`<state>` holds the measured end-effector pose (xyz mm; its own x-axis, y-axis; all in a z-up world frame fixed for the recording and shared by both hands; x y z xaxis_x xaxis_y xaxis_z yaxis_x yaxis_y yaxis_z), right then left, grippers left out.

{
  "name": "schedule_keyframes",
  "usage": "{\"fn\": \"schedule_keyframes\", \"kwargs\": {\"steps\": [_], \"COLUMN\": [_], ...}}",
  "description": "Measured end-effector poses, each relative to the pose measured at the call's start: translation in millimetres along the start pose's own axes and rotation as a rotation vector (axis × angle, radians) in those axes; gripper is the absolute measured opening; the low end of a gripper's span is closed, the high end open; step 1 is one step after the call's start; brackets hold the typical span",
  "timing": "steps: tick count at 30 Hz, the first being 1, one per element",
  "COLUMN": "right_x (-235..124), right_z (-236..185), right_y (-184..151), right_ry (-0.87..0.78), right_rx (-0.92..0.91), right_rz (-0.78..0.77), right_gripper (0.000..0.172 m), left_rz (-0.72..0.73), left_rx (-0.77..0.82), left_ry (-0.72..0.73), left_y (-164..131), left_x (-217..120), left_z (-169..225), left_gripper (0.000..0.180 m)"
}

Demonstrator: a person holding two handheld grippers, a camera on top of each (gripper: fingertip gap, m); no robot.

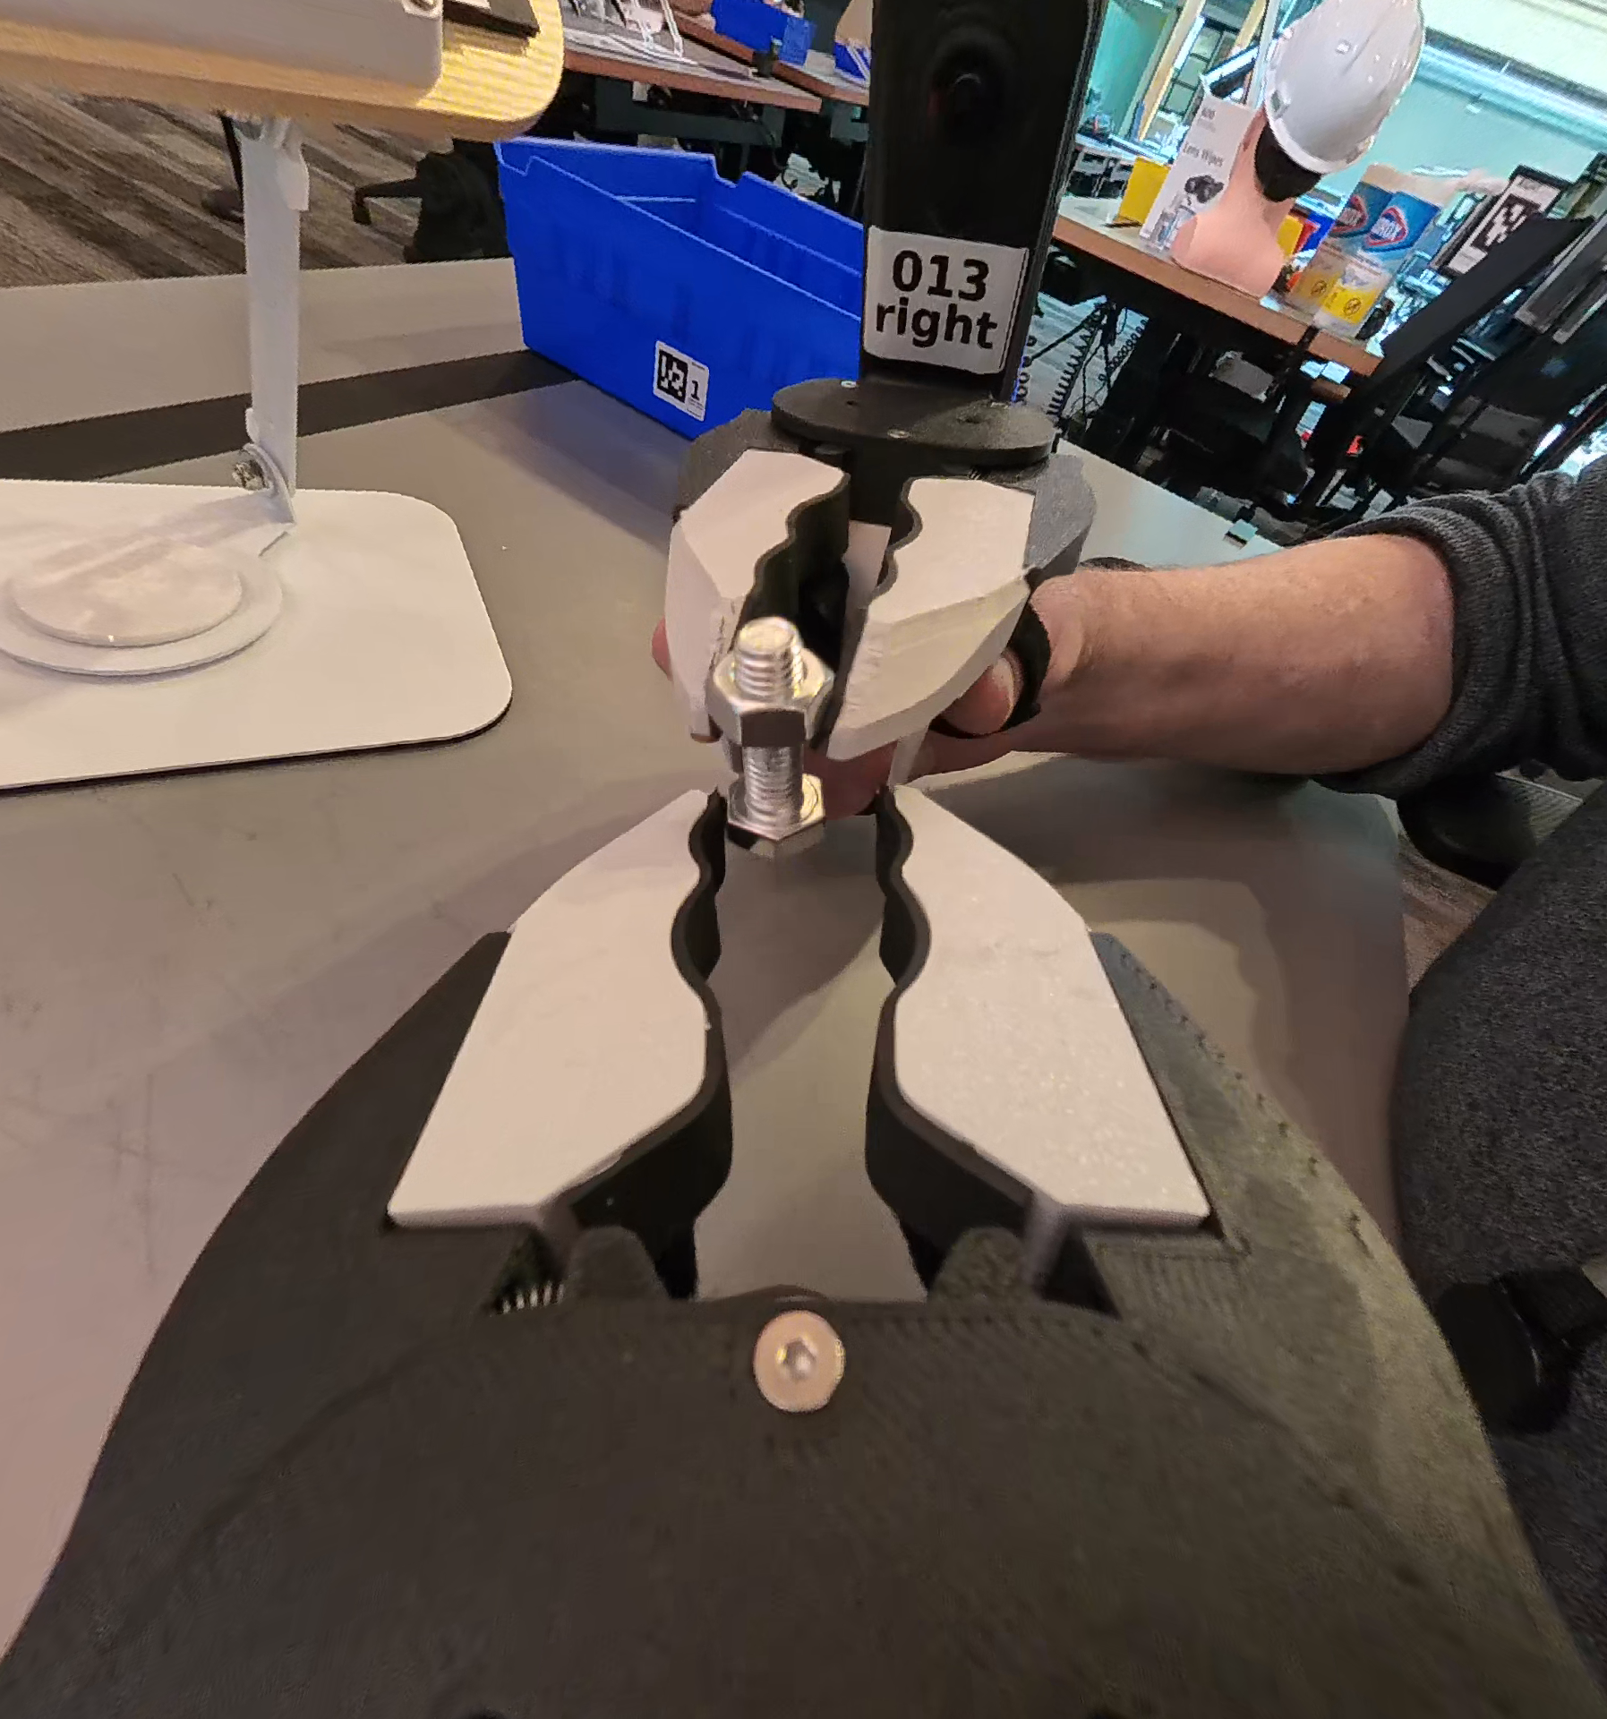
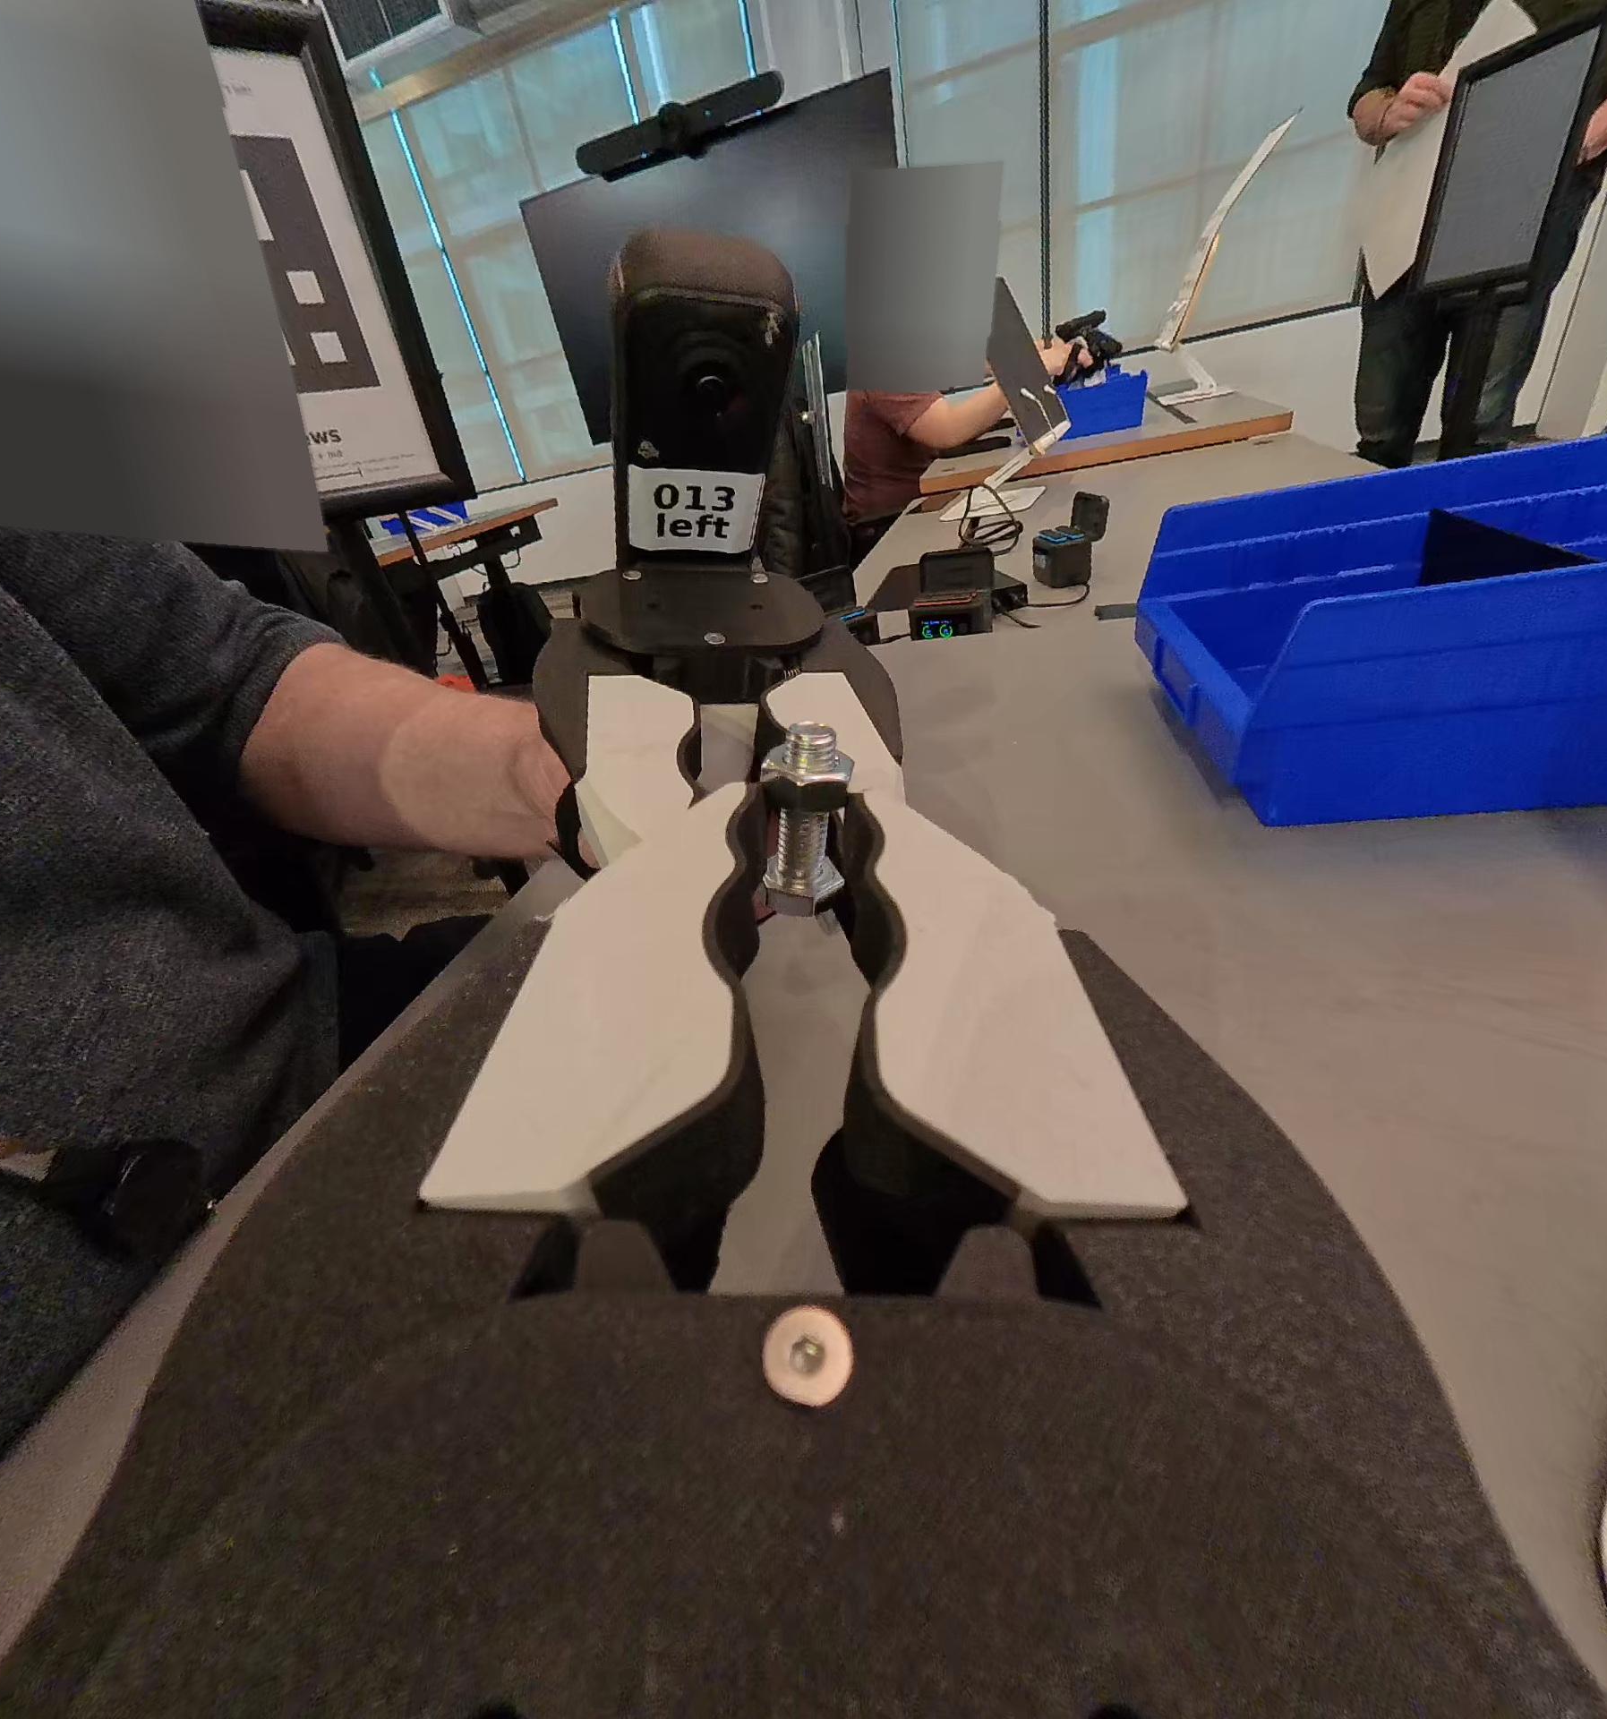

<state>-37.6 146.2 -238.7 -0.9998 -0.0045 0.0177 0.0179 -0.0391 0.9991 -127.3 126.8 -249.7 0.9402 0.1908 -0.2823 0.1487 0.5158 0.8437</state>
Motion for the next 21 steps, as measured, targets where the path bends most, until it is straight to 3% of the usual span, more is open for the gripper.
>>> {"fn": "schedule_keyframes", "kwargs": {"steps": [7, 11, 16, 21], "right_x": [-13, -44, -123, -239], "right_z": [2, 7, 14, 30], "right_y": [17, 45, 90, 115], "right_ry": [-0.029, -0.107, -0.327, -0.713], "right_rx": [-0.006, -0.035, -0.149, -0.205], "right_rz": [0.066, 0.124, 0.101, -0.071], "right_gripper": [0.015, 0.015, 0.016, 0.015], "left_rz": [0.050, 0.056, 0.045, 0.040], "left_rx": [-0.007, -0.012, -0.008, -0.003], "left_ry": [0.003, 0.010, 0.022, 0.053], "left_y": [6, 7, 4, 2], "left_x": [-7, -11, -11, -11], "left_z": [-2, -4, -7, -10], "left_gripper": [0.031, 0.029, 0.028, 0.027]}}
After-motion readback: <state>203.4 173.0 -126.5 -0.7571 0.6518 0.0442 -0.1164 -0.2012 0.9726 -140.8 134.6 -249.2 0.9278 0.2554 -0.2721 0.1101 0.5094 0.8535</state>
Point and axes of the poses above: each gripper's, where its closed fingertips meet, x out along the fingers, y out of its top, z = x × y across the jaws, the point moved 6 cm from there along -x, back along the fingers, and after that the axes turned 13 degrees about -x, right-handed, at the moved point
